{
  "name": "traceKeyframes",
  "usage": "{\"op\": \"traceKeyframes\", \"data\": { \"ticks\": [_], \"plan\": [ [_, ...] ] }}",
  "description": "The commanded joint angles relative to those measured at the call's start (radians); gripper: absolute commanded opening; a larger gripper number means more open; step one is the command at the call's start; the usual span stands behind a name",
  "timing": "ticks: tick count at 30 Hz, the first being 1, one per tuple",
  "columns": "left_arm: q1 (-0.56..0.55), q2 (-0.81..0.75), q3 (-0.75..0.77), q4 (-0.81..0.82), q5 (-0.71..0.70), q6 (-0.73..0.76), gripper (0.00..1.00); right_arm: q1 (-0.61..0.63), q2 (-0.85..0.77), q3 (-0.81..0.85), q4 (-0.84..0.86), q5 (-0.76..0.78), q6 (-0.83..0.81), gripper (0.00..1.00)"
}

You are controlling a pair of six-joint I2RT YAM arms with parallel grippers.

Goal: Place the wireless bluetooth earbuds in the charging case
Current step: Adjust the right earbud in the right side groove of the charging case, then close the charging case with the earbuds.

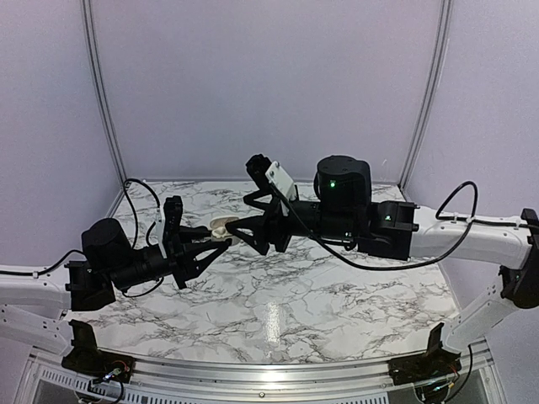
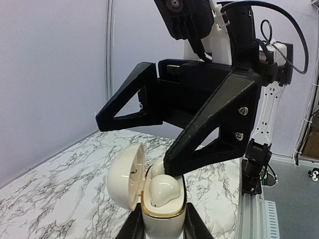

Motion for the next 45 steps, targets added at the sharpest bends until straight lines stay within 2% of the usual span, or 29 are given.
{"op": "traceKeyframes", "data": {
  "ticks": [1,10,30,33,38,45],
  "plan": [
    [-0.002,-0.009,0.024,0.025,0.013,0.002,0.0,-0.002,-0.032,0.005,0.04,-0.078,-0.005,0.79],
    [-0.002,-0.018,0.018,0.025,0.041,-0.003,0.0,-0.022,-0.086,-0.029,0.069,-0.194,-0.012,0.77],
    [-0.002,-0.012,0.032,0.024,0.072,0.0,0.0,-0.029,-0.021,0.012,-0.037,-0.114,-0.029,0.72],
    [-0.001,-0.01,0.029,0.024,0.074,-0.001,0.0,-0.03,-0.032,0.008,-0.034,-0.158,-0.045,0.71],
    [0.006,-0.013,0.031,0.024,0.103,-0.016,0.0,-0.03,-0.057,-0.008,-0.019,-0.345,-0.098,0.77],
    [0.007,-0.002,0.048,0.02,0.176,-0.03,0.0,-0.029,-0.025,0.029,-0.085,-0.391,-0.14,0.78]
  ]
}}
